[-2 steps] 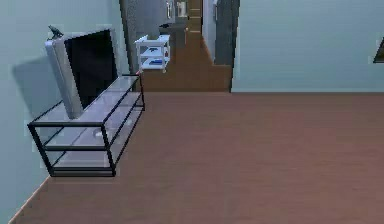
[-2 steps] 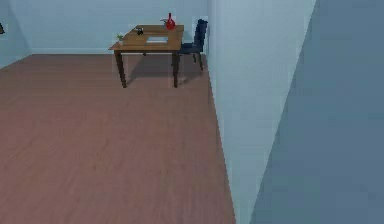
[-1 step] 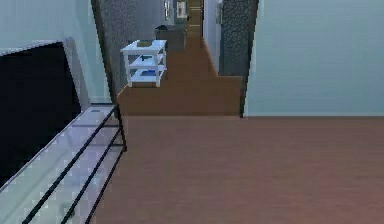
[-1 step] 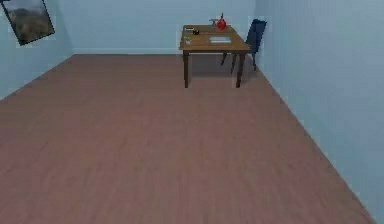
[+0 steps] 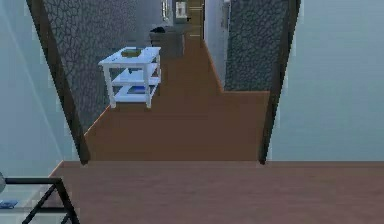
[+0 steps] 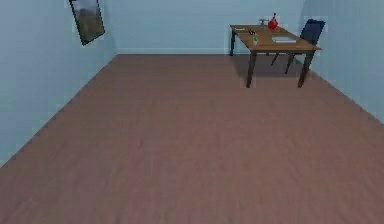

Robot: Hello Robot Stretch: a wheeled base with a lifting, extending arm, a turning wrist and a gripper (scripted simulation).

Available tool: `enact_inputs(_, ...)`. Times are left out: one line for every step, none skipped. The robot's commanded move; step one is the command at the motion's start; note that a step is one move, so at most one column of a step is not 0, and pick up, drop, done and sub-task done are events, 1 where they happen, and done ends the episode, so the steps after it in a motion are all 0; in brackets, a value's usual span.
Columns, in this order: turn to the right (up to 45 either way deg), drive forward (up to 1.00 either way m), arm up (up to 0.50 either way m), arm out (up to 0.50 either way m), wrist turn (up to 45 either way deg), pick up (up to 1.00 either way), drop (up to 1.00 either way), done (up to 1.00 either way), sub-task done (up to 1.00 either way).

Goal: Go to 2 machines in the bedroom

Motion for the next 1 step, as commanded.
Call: enact_inputs(0.0, 1.00, 0.00, 0.00, 0.0, 0.00, 0.00, 0.00, 0.00)
